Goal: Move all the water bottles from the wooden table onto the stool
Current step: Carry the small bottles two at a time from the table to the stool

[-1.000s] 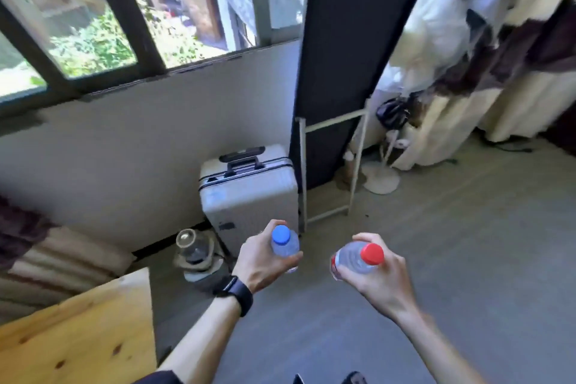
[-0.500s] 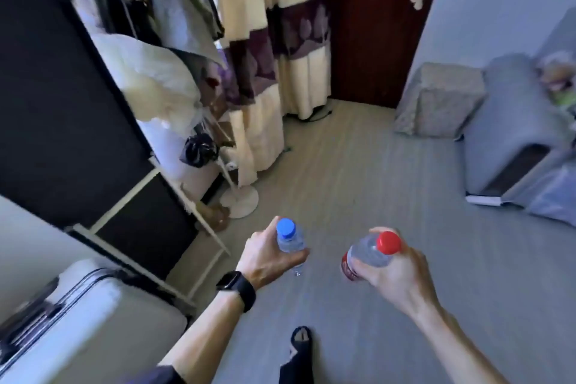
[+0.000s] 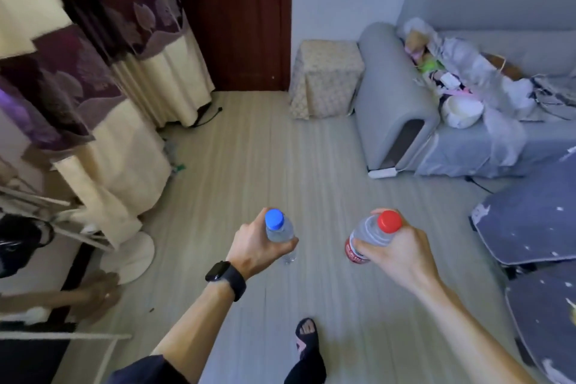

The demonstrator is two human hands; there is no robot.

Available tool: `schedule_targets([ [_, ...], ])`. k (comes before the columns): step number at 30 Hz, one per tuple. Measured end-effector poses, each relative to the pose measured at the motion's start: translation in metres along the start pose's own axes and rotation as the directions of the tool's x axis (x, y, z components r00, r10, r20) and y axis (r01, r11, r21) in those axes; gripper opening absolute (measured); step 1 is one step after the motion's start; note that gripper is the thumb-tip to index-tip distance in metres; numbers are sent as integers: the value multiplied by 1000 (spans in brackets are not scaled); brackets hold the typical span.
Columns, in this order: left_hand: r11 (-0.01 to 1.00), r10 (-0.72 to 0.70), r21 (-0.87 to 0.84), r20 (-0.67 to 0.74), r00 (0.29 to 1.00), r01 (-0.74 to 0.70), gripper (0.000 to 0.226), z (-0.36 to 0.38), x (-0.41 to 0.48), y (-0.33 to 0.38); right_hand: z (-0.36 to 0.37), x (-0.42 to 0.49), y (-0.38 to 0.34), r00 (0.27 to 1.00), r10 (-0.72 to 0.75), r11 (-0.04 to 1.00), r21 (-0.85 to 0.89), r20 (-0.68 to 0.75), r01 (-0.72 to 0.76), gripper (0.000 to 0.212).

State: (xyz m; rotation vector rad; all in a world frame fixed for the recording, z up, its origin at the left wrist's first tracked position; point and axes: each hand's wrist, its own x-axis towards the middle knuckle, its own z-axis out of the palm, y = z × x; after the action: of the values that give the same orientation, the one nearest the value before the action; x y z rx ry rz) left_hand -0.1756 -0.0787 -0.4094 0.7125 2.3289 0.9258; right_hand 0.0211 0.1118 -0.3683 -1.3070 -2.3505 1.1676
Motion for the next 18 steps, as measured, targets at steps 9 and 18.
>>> schedule_targets([
  [9,999,-43,13,44,998,42,40,-24,193,51,-5,189,-35,999,44,999,6,4,-44,45],
  [18,986,-131,114,102,986,120,39,-44,434,66,32,438,-62,992,97,989,100,85,-106,46],
])
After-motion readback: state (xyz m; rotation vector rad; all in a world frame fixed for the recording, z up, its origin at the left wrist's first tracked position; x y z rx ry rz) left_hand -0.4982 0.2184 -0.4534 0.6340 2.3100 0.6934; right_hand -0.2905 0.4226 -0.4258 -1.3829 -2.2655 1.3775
